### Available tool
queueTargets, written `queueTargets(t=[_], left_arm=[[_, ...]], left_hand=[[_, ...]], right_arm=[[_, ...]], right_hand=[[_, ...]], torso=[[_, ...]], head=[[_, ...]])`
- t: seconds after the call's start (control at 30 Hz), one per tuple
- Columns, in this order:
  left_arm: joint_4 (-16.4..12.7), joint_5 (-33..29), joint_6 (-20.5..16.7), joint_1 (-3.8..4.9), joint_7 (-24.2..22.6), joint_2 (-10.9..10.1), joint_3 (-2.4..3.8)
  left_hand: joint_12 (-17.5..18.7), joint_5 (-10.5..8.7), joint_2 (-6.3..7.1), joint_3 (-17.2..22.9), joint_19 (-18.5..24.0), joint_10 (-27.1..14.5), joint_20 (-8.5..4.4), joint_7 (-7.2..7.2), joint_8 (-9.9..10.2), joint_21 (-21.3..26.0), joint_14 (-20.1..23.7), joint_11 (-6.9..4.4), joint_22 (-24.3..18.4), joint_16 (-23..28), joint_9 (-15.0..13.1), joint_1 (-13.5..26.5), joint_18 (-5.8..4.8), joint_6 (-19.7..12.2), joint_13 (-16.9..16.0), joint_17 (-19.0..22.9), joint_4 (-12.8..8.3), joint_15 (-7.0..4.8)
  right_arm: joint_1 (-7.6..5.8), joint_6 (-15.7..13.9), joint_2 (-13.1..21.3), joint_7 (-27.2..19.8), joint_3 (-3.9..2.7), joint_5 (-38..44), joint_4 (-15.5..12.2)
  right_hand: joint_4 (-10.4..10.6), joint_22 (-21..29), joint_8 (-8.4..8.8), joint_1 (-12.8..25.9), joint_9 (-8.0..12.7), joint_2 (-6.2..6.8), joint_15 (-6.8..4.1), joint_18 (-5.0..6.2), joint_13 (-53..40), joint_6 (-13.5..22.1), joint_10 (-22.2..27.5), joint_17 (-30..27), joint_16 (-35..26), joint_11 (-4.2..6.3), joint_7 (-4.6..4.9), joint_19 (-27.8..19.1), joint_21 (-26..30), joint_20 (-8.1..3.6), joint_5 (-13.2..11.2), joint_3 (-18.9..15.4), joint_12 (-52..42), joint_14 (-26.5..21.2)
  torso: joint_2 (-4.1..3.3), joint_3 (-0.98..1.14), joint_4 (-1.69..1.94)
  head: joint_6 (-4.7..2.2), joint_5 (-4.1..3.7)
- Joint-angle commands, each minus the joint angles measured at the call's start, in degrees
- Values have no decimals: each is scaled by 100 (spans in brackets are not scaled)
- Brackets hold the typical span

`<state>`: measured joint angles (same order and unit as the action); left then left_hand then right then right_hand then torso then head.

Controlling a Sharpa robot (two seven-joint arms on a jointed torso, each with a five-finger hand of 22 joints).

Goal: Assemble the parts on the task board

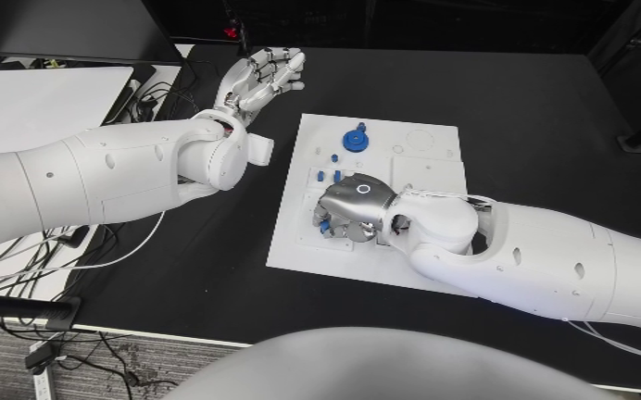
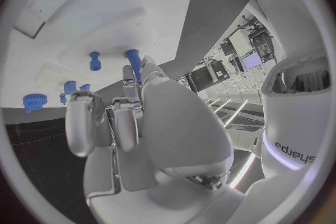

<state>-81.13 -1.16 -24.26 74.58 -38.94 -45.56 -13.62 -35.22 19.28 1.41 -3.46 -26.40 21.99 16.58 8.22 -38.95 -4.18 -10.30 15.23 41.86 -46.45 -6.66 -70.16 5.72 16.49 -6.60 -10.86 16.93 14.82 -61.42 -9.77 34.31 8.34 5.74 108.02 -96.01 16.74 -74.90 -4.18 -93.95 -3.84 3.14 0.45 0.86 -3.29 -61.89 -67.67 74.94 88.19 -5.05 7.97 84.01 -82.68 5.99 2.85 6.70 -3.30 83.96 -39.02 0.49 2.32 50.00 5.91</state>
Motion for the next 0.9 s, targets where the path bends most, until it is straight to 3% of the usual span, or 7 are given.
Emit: queueTargets(t=[0.03,0.2,0.37,0.5,0.73,0.83,0.9], left_arm=[[-6,0,62,8,-621,7,6],[-9,0,65,8,-621,4,6],[-6,0,66,8,-619,0,6],[-2,0,72,8,-619,7,6],[6,0,84,5,-620,18,6],[5,0,90,2,-620,18,6],[6,0,93,0,-620,21,6]], left_hand=[[-20,32,-45,30,-7,-38,0,878,-27,-36,53,-16,-9,-22,9,-6,-55,-28,5,5,-12,-3],[-20,32,-45,30,-7,-38,0,878,-27,-36,53,-16,-9,-22,9,-6,-55,-28,5,5,-12,-3],[-20,32,-45,30,-7,-38,0,878,-27,-36,53,-16,-9,-22,9,-6,-55,-28,5,5,-12,-3],[-20,32,-45,30,-7,-38,0,878,-27,-36,53,-16,-9,-22,9,-6,-55,-28,5,5,-12,-3],[-30,39,-54,28,-6,-43,0,878,-33,-36,56,-16,-10,-30,14,-10,-55,-33,9,13,-13,-3],[-30,39,-54,28,-6,-43,0,878,-33,-36,56,-16,-10,-30,14,-10,-55,-33,9,13,-13,-3],[-30,39,-54,28,-6,-43,0,878,-33,-36,56,-16,-10,-30,14,-10,-55,-33,9,13,-13,-3]], right_arm=[[12,144,-18,40,-1,255,-28],[38,99,-2,156,-1,383,-70],[55,-14,30,245,-1,429,-100],[65,-283,57,327,-1,439,-118],[104,-1559,259,396,-3,272,-276],[109,-2141,511,220,-6,-331,-462],[100,-2560,784,-163,-10,-1243,-648]], right_hand=[[-17,-1214,49,80,13,97,59,115,-11,100,157,1050,-33,-46,-44,184,69,71,-15,-72,-6,509],[-14,-1145,76,369,28,355,96,160,-23,437,366,862,-125,-90,-82,92,251,114,-17,-275,-20,465],[-22,-1119,63,532,14,416,109,176,-32,648,481,802,-156,-107,-116,65,313,142,-17,-328,-37,450],[-15,-1107,53,624,6,438,113,183,-33,691,536,741,-187,-114,-104,55,342,151,-16,-340,-39,436],[4,-1075,62,982,9,620,121,198,-39,876,684,376,-374,-134,-47,43,405,166,-14,-314,-51,355],[11,-1059,54,1206,26,742,130,204,-41,1346,781,253,-440,-149,-5,42,435,172,-12,-252,-60,336],[18,-1055,58,1365,14,867,140,204,-44,1449,826,249,-441,-157,48,46,439,179,8,-349,-84,342]], torso=[[4,0,2],[3,1,3],[4,-2,-3],[3,1,0],[0,2,-3],[11,-4,-8],[20,-10,5]], head=[[0,-14],[0,-26],[0,-36],[0,-53],[0,-143],[0,-191],[0,-253]])
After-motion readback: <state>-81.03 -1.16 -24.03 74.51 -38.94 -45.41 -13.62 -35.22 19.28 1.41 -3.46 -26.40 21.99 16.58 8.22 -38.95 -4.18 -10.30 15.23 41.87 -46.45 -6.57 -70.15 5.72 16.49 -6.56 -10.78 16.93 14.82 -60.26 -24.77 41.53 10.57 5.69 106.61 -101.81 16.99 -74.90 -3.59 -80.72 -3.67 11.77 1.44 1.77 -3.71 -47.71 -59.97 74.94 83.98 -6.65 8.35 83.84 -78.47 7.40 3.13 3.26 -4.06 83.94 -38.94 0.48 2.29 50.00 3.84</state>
